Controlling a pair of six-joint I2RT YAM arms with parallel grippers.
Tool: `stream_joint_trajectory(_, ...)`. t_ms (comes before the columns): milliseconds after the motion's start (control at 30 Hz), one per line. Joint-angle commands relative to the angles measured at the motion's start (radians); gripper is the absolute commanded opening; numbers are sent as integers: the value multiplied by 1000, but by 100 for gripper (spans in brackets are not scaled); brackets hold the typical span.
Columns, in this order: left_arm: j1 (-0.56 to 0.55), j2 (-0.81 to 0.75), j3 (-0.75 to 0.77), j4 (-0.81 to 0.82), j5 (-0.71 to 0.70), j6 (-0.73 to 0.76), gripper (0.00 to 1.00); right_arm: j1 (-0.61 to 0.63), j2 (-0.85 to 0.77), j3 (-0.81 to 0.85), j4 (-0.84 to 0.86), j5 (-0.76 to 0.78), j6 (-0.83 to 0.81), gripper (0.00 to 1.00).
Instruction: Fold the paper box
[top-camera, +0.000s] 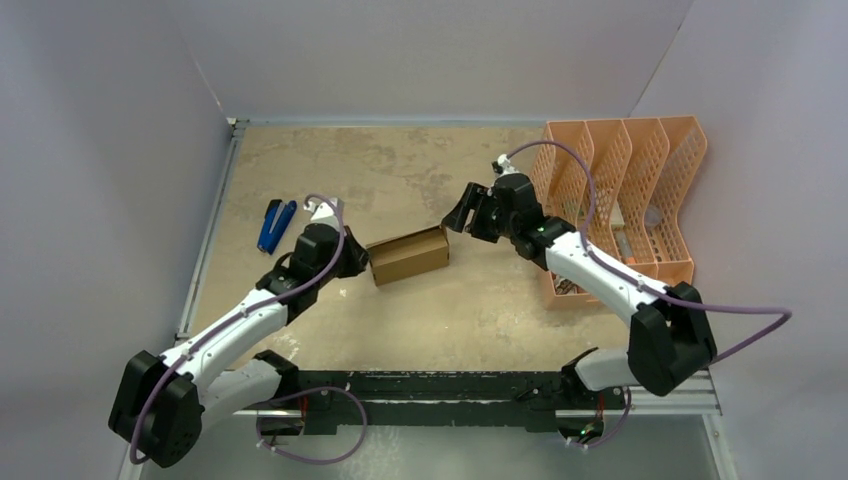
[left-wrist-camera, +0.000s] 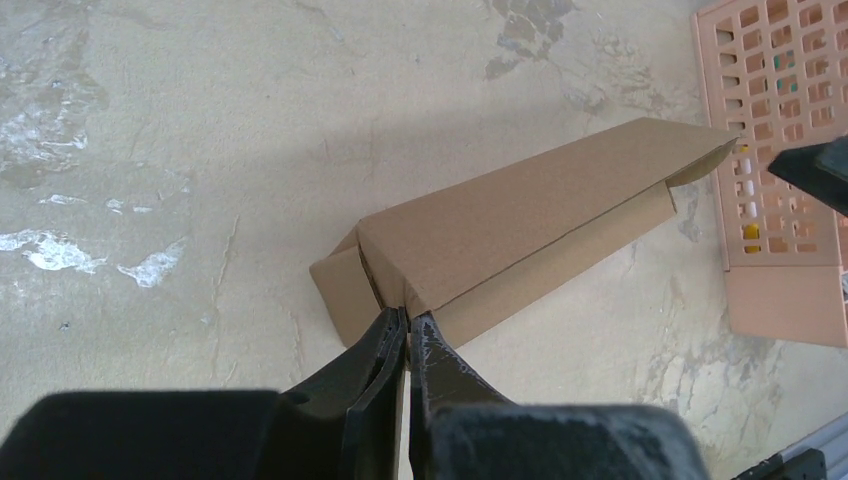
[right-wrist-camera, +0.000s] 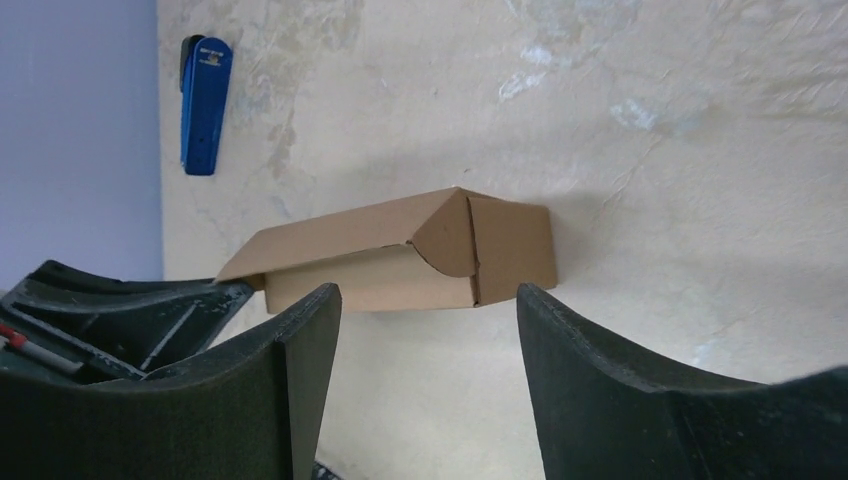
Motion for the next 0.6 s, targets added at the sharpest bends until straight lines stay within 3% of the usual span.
stream_joint_trajectory(0,-41,27,-16,-96,-54,41,5,-19,49,32,58,-98,130,66)
stream_joint_trajectory(400,-110,46,-3,-111,-128,60,6,-26,118,-35,78,-168,126,49)
stream_joint_trajectory(467,-112,47,-1,-111,-138,61,6,-26,103,-46,86,-185,107,50)
stream_joint_trajectory(567,-114,52,-1,-113,-146,65,6,-31,69,-37,93,-213,89,61)
